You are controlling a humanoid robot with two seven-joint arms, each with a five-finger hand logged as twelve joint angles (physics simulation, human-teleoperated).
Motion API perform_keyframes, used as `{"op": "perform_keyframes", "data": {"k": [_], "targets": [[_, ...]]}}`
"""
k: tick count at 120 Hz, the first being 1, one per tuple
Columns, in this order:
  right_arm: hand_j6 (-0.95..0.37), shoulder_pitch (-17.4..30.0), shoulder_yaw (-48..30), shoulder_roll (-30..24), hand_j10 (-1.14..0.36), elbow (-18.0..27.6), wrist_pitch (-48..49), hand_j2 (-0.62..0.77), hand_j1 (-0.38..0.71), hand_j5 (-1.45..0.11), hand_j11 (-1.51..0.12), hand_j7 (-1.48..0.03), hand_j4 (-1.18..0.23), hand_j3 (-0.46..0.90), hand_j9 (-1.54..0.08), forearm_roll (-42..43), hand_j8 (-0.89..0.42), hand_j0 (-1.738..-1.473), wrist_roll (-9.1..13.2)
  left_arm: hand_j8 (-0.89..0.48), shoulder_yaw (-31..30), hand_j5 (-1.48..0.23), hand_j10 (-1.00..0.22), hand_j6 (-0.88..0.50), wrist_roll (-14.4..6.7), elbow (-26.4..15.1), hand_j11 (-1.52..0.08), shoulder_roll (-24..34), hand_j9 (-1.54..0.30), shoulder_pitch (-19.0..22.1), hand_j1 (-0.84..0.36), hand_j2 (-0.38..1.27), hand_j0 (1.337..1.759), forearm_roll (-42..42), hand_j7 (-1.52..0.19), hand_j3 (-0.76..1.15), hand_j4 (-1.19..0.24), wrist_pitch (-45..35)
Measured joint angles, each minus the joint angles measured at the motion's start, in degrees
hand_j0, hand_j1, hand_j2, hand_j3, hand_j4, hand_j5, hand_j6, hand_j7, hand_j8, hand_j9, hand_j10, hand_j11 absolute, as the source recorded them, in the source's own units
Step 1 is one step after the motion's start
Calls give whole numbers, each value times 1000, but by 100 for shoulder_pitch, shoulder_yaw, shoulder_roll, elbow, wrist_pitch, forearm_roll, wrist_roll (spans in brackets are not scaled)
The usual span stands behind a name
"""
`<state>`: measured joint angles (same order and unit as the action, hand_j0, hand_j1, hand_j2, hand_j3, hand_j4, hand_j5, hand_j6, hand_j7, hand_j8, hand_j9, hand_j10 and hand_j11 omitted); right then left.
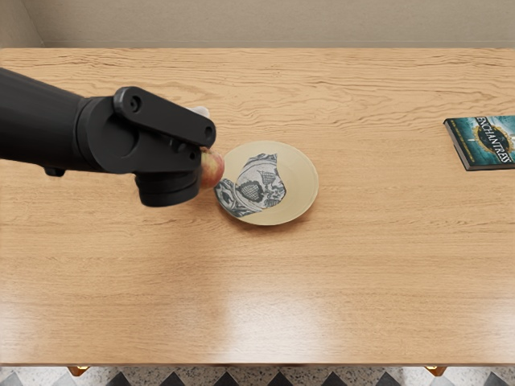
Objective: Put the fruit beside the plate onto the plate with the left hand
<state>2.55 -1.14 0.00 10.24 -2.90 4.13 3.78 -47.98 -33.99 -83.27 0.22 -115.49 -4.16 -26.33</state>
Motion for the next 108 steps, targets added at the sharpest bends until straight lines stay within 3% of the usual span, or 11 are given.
{"op": "perform_keyframes", "data": {"k": [7,35,50,64,80,108], "targets": [[-26,0,0,0,-26,-1,0,-5,-318,-34,-34,-34,-26,0,-34,0,-26,-1658,0,-787,97,-1191,-862,-346,-2,-35,-1158,-4,-1155,-82,-382,707,1654,48,-1155,0,-411,7],[-26,0,0,0,-26,0,0,-5,-318,-34,-34,-34,-26,0,-34,0,-26,-1658,0,-841,518,-1197,-864,-360,2,-152,-1155,-22,-1152,-150,-460,855,1655,139,-1150,0,-457,4],[-26,0,0,0,-26,-1,0,-5,-318,-34,-34,-34,-26,0,-34,0,-26,-1658,0,-587,714,-820,-600,-317,0,-133,-797,-22,-795,-149,-243,504,1656,122,-794,0,-373,-83],[-26,0,0,0,-26,-1,0,-5,-318,-34,-34,-34,-26,0,-34,0,-26,-1658,0,-443,786,-608,-450,-290,2,-124,-595,-22,-594,-149,-118,307,1657,115,-593,0,-322,-110],[-26,0,0,0,-26,-1,0,-5,-318,-34,-34,-34,-26,0,-34,0,-26,-1658,0,-352,821,-473,-355,-272,-1,-131,-467,59,-466,-155,-39,185,1658,106,-466,0,-289,-64],[-26,0,0,0,-26,-1,0,-5,-318,-34,-34,-34,-26,0,-34,0,-26,-1658,0,-283,1371,-373,-284,-258,7,-171,-370,1431,-370,75,21,94,1658,74,-370,0,-263,410]]}}
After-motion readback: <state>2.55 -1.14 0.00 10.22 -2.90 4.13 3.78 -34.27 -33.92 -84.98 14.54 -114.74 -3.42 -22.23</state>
